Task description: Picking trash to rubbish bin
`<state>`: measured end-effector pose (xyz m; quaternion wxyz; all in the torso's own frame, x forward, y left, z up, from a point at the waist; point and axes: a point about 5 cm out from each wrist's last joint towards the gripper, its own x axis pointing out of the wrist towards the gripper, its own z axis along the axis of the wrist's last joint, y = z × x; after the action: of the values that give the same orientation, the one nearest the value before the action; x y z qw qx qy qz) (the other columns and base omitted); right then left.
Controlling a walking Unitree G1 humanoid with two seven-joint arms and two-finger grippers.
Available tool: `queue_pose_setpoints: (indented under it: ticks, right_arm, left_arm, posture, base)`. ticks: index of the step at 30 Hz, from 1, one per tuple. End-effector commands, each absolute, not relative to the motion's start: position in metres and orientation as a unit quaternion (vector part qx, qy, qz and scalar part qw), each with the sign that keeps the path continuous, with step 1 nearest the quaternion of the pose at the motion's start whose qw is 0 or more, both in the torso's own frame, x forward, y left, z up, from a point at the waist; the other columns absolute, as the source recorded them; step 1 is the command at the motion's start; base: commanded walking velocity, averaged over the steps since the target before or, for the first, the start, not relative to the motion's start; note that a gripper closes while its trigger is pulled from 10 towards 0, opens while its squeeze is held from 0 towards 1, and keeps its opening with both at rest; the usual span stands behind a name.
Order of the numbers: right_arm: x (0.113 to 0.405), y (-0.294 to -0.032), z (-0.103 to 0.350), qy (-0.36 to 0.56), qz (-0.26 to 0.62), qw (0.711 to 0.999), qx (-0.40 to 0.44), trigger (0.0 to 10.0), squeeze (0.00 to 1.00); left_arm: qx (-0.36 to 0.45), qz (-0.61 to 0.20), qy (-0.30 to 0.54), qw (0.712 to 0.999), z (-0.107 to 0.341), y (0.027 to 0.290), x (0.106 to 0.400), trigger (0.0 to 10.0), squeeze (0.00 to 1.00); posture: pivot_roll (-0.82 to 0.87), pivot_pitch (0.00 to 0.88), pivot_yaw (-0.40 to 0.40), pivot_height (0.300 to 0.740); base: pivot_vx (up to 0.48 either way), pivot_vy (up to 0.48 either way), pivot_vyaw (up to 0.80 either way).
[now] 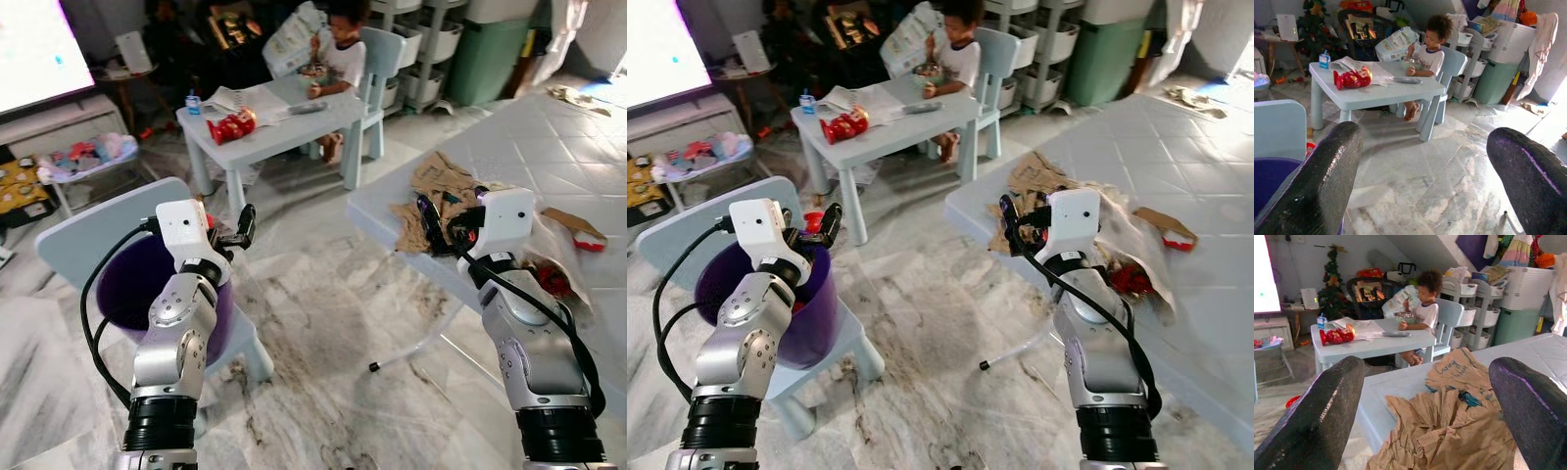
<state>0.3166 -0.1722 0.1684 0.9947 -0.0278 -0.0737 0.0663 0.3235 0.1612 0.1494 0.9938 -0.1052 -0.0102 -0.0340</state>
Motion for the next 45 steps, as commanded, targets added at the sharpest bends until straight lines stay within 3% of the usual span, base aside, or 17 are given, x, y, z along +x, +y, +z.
queue_pose_setpoints:
  ticks: [1,12,19,30,37,45]
  right_arm:
    - [0.3181,-0.17,0.1746,-0.084,0.069,0.994,-0.028,10.0,0.0]
    - [0.3187,-0.1692,0.1753,-0.086,0.069,0.993,-0.028,10.0,0.0]
    - [0.3192,-0.1681,0.1746,-0.084,0.07,0.994,-0.028,10.0,0.0]
    - [0.3189,-0.1692,0.1743,-0.083,0.067,0.994,-0.028,10.0,0.0]
    - [0.3185,-0.1699,0.174,-0.083,0.066,0.994,-0.028,10.0,0.0]
    - [0.318,-0.1706,0.1742,-0.083,0.065,0.994,-0.03,10.0,0.0]
  left_arm:
    - [-0.107,-0.03,-0.014,0.994,0.1529,0.1637,0.3257,10.0,0.0]
    - [-0.102,-0.034,-0.016,0.994,0.1548,0.1653,0.3271,10.0,0.0]
    - [-0.105,-0.033,-0.011,0.994,0.1529,0.1617,0.3267,10.0,0.0]
    - [-0.109,-0.044,-0.017,0.993,0.1543,0.1596,0.3259,10.0,0.0]
    - [-0.106,-0.047,-0.016,0.993,0.1537,0.1586,0.3257,10.0,0.0]
    - [-0.108,-0.047,-0.013,0.993,0.1523,0.1575,0.3253,10.0,0.0]
  posture:
    - [-0.06,0.034,0.019,0.74]
    - [-0.06,0.029,0.018,0.74]
    - [-0.06,0.028,0.018,0.74]
    - [-0.06,0.033,0.019,0.74]
    - [-0.06,0.035,0.02,0.74]
    - [-0.07,0.038,0.018,0.74]
  base:
    - [0.0,0.0,-0.8]
    - [0.0,0.0,-0.74]
    - [0.0,0.0,0.0]
    - [0.0,0.0,-0.8]
    - [0.288,0.0,-0.62]
    - [0.295,0.0,0.0]
